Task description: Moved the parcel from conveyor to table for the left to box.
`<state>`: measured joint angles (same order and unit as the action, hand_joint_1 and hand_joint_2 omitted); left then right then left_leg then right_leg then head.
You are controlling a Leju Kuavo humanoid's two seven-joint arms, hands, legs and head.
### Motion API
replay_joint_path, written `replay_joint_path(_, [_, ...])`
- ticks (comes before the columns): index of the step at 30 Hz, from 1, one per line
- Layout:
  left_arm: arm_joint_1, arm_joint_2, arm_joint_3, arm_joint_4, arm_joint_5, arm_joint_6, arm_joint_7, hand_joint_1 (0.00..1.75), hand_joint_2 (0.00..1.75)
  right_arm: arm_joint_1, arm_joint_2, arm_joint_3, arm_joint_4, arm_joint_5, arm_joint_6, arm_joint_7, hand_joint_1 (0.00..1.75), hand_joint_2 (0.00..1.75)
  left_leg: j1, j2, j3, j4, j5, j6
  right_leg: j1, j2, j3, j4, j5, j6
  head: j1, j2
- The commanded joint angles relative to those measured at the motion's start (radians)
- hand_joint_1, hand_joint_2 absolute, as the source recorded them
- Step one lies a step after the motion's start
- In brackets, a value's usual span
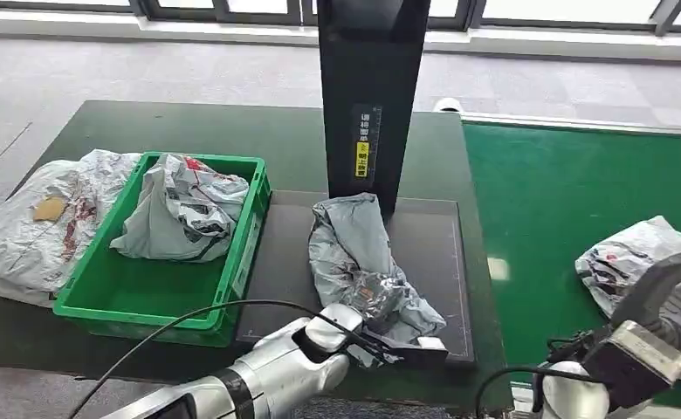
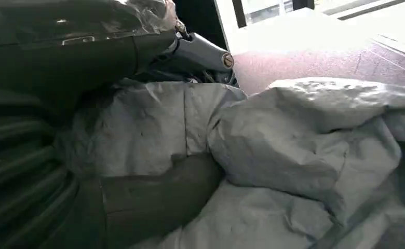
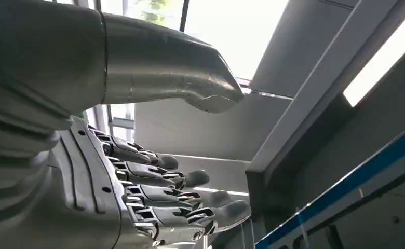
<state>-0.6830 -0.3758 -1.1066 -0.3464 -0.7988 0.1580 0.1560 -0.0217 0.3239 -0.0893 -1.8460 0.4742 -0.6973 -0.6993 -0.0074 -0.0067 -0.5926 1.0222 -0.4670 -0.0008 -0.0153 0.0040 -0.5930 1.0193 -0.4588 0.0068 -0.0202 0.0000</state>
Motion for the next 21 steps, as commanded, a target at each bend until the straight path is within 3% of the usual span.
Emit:
replay_joint_path(1, [0.011, 0.027, -0.042, 0.084, -0.012, -0.027, 0.020, 1.75, 1.75, -0.062, 0.025, -0.058, 0.069, -0.006, -0.001, 0.001, 0.00, 1.75, 0.001, 0.005, 0.000, -0.005, 0.002, -0.002, 0.002, 0.004, -0.001, -0.005, 0.004, -0.001, 0.000, 0.000])
replay_joint_path(5, [0.011, 0.027, -0.042, 0.084, -0.012, -0.027, 0.020, 1.75, 1.75, -0.062, 0.025, -0.058, 0.069, -0.006, -0.001, 0.001, 0.00, 1.75, 0.001, 0.003, 0.012, -0.002, 0.001, -0.002, 0.001, 0.003, 0.002, -0.002, 0.001, -0.001, 0.000, 0.000])
replay_joint_path(11, [0.010, 0.027, -0.042, 0.095, -0.028, -0.020, 0.039, 1.75, 1.75, -0.063, 0.025, -0.056, 0.069, -0.005, -0.001, 0.001, 0.00, 1.75, 0.001, 0.003, 0.011, -0.001, 0.000, -0.001, 0.001, 0.003, 0.001, -0.001, 0.000, -0.001, 0.000, 0.000])
replay_joint_path(13, [0.006, 0.027, -0.046, 0.096, -0.059, 0.067, 0.067, 1.75, 1.75, -0.055, 0.025, -0.052, 0.059, -0.005, -0.001, 0.001, 0.00, 1.75, 0.001, 0.004, 0.010, -0.002, 0.000, -0.002, 0.001, 0.003, 0.001, -0.002, 0.001, -0.001, 0.000, 0.000])
replay_joint_path(21, [0.006, 0.027, -0.046, 0.096, -0.059, 0.067, 0.067, 1.75, 1.75, -0.055, 0.025, -0.052, 0.059, -0.005, -0.001, 0.001, 0.00, 1.75, 0.001, 0.004, 0.010, -0.002, 0.001, -0.002, 0.001, 0.003, 0.001, -0.003, 0.001, -0.001, 0.000, 0.000])
